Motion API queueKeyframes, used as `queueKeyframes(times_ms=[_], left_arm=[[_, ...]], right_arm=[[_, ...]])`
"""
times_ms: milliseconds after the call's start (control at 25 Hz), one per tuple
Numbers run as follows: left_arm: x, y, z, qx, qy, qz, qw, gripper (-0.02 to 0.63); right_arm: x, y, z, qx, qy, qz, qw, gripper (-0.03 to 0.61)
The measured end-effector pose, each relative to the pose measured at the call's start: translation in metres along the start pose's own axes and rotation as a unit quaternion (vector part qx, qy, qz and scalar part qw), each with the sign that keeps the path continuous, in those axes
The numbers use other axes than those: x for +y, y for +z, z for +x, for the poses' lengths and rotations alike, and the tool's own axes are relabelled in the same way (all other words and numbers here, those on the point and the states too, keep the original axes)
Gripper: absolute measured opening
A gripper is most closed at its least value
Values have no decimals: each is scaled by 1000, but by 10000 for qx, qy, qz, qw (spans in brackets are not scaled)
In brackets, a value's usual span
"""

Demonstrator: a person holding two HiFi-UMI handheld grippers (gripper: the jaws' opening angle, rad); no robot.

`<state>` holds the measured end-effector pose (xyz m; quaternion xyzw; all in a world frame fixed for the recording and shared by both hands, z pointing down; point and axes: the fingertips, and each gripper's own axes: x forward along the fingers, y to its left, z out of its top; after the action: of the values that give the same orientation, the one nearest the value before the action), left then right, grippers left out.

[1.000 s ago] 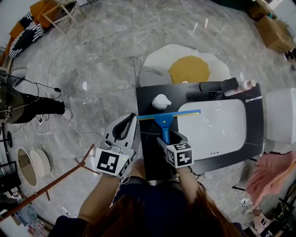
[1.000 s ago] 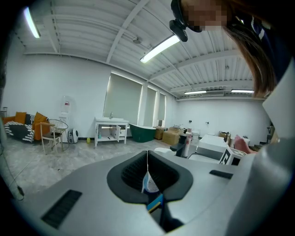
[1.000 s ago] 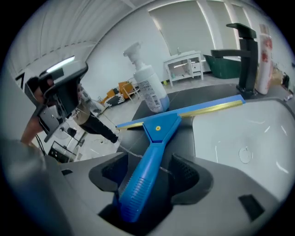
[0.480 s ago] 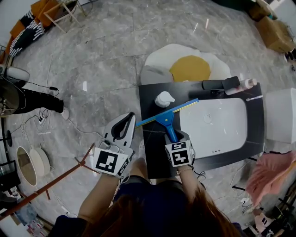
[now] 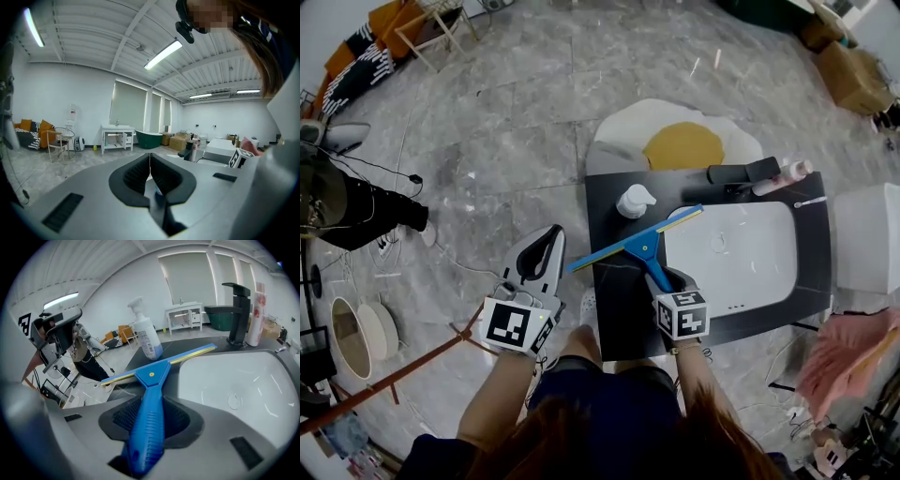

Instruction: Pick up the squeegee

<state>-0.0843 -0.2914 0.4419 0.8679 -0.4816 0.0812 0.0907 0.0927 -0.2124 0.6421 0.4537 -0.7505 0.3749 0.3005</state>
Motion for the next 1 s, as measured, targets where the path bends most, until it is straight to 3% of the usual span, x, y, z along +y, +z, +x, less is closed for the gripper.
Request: queueKeyframes(times_ms=[560, 1000], left_arm=[[-2, 42, -31, -414, 203, 158, 9988, 20], [-17, 89, -47, -888, 281, 231, 9954, 20]], right_arm=[[-2, 34, -108, -1295, -338, 208, 9908, 158], [-10, 97, -219, -2986, -762, 247, 9510, 158]])
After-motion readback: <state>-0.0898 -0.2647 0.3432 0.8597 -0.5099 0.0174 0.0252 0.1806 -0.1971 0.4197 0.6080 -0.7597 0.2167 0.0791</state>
